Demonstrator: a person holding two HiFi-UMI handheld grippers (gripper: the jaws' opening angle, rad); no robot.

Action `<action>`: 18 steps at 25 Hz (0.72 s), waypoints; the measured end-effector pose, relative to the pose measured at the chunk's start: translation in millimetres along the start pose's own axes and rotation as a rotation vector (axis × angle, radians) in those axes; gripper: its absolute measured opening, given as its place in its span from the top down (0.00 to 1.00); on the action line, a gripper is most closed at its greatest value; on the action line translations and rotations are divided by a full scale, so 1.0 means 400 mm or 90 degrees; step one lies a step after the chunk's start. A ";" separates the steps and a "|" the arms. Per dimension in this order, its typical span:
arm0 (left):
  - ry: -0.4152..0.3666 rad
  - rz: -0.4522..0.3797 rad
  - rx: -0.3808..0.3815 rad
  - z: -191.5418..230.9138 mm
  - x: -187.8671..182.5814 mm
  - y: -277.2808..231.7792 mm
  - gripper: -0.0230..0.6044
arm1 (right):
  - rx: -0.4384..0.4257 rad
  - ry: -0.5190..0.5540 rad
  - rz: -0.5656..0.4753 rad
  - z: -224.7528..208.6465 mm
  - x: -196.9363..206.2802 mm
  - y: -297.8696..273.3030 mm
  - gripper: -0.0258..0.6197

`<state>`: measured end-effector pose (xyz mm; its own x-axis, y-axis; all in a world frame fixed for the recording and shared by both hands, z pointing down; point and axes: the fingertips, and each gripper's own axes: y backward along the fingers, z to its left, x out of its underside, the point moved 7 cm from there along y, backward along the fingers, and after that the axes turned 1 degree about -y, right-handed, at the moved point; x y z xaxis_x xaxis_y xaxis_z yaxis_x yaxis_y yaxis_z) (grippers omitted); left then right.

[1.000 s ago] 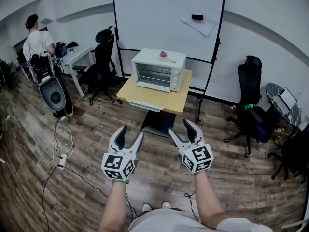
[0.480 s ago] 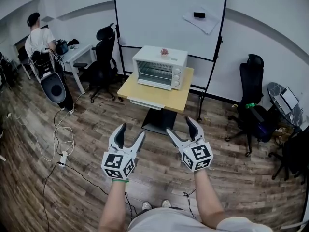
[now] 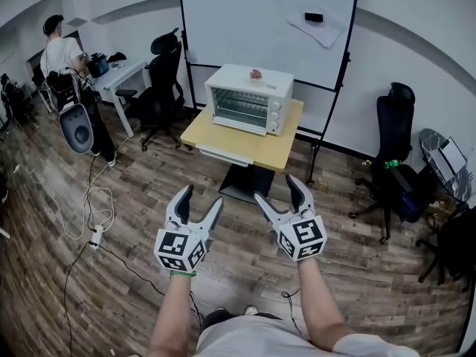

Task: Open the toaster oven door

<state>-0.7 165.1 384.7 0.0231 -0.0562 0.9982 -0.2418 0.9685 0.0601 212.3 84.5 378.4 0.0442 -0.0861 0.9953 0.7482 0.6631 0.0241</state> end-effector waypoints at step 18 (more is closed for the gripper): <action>0.008 0.010 0.004 0.166 0.084 -0.248 0.48 | 0.005 0.006 0.011 -0.130 0.072 -0.265 0.38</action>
<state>-40.5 51.0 412.8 0.0318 -0.0377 0.9988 -0.2477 0.9678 0.0445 168.7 -26.9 399.6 0.0632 -0.0814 0.9947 0.7419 0.6704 0.0077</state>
